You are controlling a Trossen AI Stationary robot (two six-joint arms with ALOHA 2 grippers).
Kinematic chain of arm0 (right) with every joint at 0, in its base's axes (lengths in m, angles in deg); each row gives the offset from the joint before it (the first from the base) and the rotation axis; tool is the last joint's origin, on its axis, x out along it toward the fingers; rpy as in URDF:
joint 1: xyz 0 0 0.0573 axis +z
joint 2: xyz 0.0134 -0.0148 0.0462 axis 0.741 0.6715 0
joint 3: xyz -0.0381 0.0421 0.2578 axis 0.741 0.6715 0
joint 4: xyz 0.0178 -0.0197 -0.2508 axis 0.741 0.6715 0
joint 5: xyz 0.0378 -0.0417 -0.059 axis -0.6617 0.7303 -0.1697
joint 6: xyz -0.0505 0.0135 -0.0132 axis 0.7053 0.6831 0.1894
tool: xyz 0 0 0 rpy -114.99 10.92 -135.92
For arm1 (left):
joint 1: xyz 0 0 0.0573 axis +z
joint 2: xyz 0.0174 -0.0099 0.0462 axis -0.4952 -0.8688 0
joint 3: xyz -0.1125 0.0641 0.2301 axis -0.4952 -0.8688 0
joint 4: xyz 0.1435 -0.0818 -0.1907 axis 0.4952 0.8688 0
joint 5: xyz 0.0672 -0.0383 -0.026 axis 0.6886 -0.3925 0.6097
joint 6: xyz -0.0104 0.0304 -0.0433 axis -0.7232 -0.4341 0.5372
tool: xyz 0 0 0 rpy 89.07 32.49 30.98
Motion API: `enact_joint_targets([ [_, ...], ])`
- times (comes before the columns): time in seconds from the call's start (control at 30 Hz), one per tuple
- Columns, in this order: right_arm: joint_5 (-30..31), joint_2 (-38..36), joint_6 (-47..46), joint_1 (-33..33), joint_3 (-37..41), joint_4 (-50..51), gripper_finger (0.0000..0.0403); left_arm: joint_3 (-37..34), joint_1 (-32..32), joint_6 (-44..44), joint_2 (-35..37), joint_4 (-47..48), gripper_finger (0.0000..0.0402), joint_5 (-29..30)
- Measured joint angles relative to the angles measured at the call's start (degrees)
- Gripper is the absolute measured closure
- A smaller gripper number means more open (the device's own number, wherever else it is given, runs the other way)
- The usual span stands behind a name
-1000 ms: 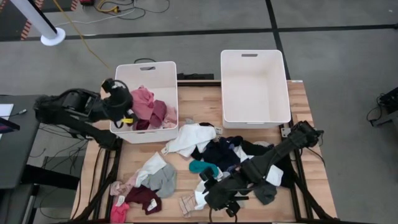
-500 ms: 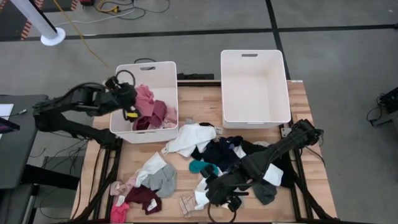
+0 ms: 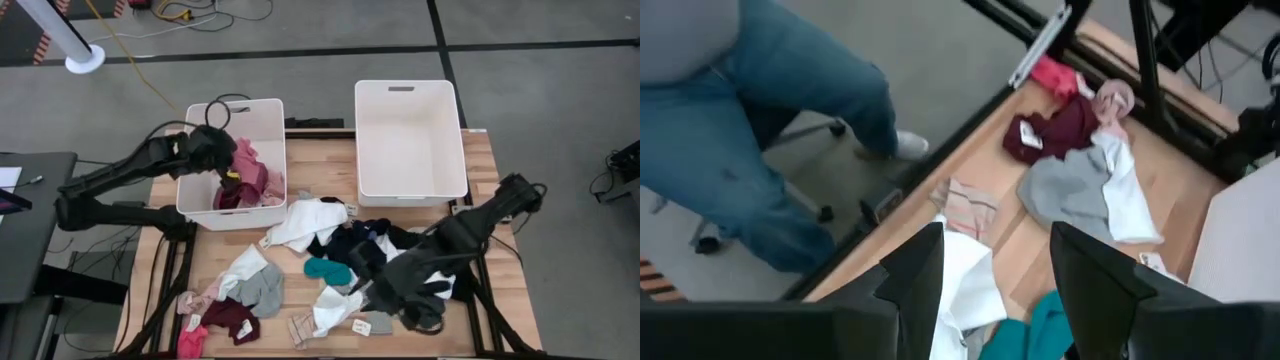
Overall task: Sort clothes
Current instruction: Put the pink underwear into the left white bin, then put the gray underwear into the right white bin
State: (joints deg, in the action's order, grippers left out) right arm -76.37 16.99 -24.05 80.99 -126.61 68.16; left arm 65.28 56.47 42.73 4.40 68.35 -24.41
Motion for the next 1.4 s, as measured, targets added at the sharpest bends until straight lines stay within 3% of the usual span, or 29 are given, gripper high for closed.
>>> enact_joint_targets([
  [0.23,0.1,-1.3,-0.4,2.7,0.0,3.1,0.0205,-4.9,11.7,-3.4,-1.9,-3.2,0.0402,-12.2],
  [0.6,0.4,-3.6,-1.7,2.7,1.1,5.9,0.021,-7.2,19.8,-4.9,-6.6,-7.6,0.0387,-20.7],
  [0.73,0.4,-7.9,-2.3,2.3,6.8,2.9,0.0218,-7.2,20.0,-4.5,-7.6,-9.3,0.0355,-21.7],
  [1.1,0.9,-25.0,-8.1,0.1,31.5,-13.9,0.0232,-7.2,20.0,-3.5,-7.5,-9.0,0.0202,-22.3],
  [1.4,2.2,-33.9,-9.2,-0.7,41.7,-20.4,0.0232,-2.2,18.6,-2.7,-5.5,-8.1,0.0187,-24.4],
])
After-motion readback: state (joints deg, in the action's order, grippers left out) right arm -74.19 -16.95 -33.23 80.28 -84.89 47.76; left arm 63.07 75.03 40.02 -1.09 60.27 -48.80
